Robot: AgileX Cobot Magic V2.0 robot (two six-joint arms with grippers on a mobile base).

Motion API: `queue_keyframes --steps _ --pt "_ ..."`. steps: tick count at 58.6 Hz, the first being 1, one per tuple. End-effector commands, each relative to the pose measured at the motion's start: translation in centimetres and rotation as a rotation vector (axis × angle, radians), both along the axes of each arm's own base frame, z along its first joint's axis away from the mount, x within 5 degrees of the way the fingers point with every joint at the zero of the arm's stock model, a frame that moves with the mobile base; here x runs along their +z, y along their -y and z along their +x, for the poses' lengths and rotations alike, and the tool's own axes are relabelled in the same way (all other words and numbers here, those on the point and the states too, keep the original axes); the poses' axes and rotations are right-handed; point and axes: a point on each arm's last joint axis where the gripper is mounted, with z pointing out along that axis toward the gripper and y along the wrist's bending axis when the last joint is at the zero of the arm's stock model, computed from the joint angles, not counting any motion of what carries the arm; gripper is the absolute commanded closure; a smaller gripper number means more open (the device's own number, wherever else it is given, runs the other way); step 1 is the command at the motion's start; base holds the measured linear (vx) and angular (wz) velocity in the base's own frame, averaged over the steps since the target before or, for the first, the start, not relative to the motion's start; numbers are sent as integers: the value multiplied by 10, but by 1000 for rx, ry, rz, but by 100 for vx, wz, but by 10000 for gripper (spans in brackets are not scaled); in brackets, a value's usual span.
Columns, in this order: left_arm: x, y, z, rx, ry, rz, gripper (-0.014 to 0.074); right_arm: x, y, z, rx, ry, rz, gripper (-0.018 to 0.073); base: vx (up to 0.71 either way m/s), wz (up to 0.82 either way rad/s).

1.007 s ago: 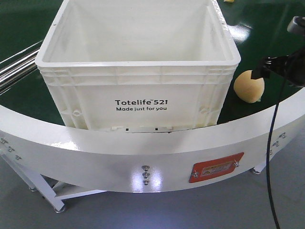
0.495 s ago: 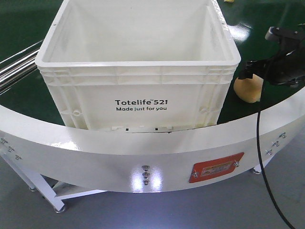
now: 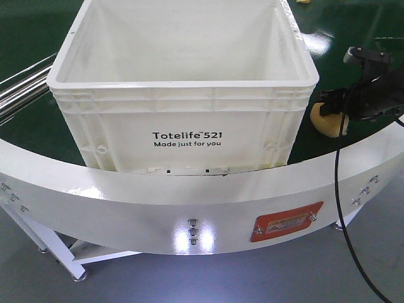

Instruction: Place moving items into box and shelve

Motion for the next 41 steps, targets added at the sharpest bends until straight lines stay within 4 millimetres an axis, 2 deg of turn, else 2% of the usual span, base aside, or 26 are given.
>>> queue_keyframes --steps 1,12,17,22,30,41 --pt "14 1 4 -7 85 -6 22 55 2 -2 29 174 -61 261 0 0" --pt "13 1 4 -6 76 -6 22 131 -13 -27 129 419 -175 261 0 0" --pt "13 1 4 -6 73 -6 22 167 -30 -43 171 552 -208 261 0 0" --pt "13 1 4 -6 73 -6 22 194 -49 -59 212 665 -218 261 0 0" --pt "13 1 4 -6 73 -6 22 217 -85 -77 292 775 -184 261 0 0" --pt "13 1 4 -6 73 -6 22 216 -141 -86 426 818 -99 260 0 0"
